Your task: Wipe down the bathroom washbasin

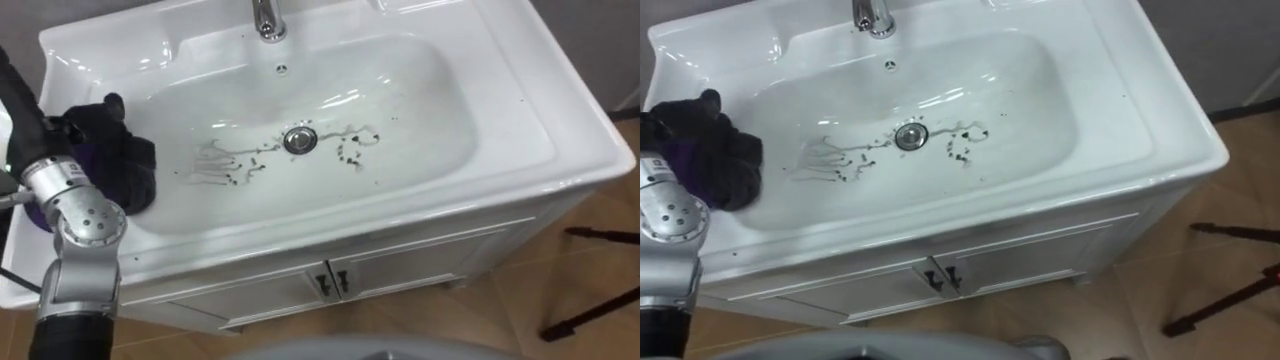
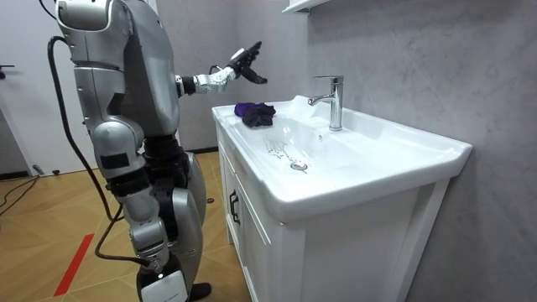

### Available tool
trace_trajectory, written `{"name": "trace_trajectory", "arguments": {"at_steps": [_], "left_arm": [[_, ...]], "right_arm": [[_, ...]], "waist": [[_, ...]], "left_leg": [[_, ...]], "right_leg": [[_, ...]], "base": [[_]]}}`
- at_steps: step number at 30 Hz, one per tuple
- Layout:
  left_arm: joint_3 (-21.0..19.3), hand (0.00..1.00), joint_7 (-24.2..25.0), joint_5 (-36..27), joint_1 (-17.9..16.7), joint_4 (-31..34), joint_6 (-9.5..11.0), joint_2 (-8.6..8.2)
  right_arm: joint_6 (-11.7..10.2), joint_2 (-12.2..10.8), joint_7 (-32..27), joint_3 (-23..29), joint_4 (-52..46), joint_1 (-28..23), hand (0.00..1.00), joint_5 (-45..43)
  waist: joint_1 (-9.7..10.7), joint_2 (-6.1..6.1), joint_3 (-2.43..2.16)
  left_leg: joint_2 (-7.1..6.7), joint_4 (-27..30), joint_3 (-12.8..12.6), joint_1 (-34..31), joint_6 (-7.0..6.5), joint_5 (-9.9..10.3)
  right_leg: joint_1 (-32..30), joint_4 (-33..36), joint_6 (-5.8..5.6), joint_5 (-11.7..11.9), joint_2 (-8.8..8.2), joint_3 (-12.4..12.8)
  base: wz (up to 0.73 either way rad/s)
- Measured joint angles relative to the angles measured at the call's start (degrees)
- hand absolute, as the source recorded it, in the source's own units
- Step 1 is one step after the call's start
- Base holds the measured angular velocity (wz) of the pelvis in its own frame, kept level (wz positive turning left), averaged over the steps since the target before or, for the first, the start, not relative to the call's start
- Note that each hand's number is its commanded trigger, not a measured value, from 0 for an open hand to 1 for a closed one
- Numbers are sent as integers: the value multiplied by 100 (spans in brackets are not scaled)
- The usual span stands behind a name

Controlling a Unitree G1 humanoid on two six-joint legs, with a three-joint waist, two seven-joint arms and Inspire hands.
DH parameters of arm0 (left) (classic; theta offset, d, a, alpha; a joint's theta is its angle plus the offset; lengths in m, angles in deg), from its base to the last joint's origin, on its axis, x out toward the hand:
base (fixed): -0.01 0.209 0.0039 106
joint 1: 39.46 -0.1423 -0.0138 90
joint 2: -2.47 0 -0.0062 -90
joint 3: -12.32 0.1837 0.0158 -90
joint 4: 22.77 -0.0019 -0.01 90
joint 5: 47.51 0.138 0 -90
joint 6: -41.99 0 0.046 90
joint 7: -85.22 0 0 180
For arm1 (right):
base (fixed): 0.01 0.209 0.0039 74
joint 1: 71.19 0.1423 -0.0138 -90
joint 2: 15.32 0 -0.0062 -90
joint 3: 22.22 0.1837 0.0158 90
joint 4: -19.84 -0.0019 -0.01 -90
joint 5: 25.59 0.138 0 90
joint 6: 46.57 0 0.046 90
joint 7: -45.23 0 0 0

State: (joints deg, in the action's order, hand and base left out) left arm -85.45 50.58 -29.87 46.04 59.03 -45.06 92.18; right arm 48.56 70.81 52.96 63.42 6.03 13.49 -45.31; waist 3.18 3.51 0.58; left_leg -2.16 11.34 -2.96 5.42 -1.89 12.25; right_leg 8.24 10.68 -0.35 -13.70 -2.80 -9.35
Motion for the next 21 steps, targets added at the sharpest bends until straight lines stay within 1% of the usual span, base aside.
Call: {"name": "trace_trajectory", "arguments": {"at_steps": [3, 6, 11, 14, 16, 19, 21], "left_arm": [[45, 0, 13, -3, 1, -126, 0, -149], [122, 0, 38, -3, 4, -215, 0, -156], [134, 0, 39, -4, 4, -257, -1, -160], [288, 0, 41, 2, 3, -257, -2, -163], [449, 0, 43, 4, 3, -256, -1, -166], [581, 0, 62, 8, 3, -256, -1, -179], [590, 0, 138, 8, 3, -257, -1, -193]], "right_arm": [[1, -42, 0, 0, -1, -36, 0, -18], [21, -87, 3, -1, -1, -33, 0, -64], [111, -96, -1, -8, -2, -12, 0, -56], [147, -90, 2, -9, -7, -21, 0, -63], [155, -90, -1, -8, -33, 2, 0, -62], [124, -90, 0, -10, -52, 20, 0, -84], [121, -91, 3, -12, -56, 39, 0, -86]], "waist": [[19, -2, -13], [40, -11, -17], [111, 0, -19], [125, -3, -13], [128, 18, -24], [129, 28, -32], [128, 26, -30]], "left_leg": [[6, 4, -1, 8, 0, 0], [30, 7, 0, 9, 0, 1], [44, 18, 15, 8, 2, 0], [43, 25, -5, 2, 2, 0], [43, 30, -5, -25, 2, 0], [45, 33, -9, -10, 3, 0], [45, 38, -9, -7, 3, -1]], "right_leg": [[1, 7, -4, 19, 5, 2], [-2, 6, 2, 54, 26, 8], [3, 5, 11, 84, 44, 15], [-1, 5, 11, 84, 48, 69], [-15, 1, 11, 83, 49, 76], [-24, -1, 11, 83, 49, 88], [-25, -2, 11, 83, 50, 107]], "base": [[0], [-2], [0], [0], [0], [0], [-5]]}}
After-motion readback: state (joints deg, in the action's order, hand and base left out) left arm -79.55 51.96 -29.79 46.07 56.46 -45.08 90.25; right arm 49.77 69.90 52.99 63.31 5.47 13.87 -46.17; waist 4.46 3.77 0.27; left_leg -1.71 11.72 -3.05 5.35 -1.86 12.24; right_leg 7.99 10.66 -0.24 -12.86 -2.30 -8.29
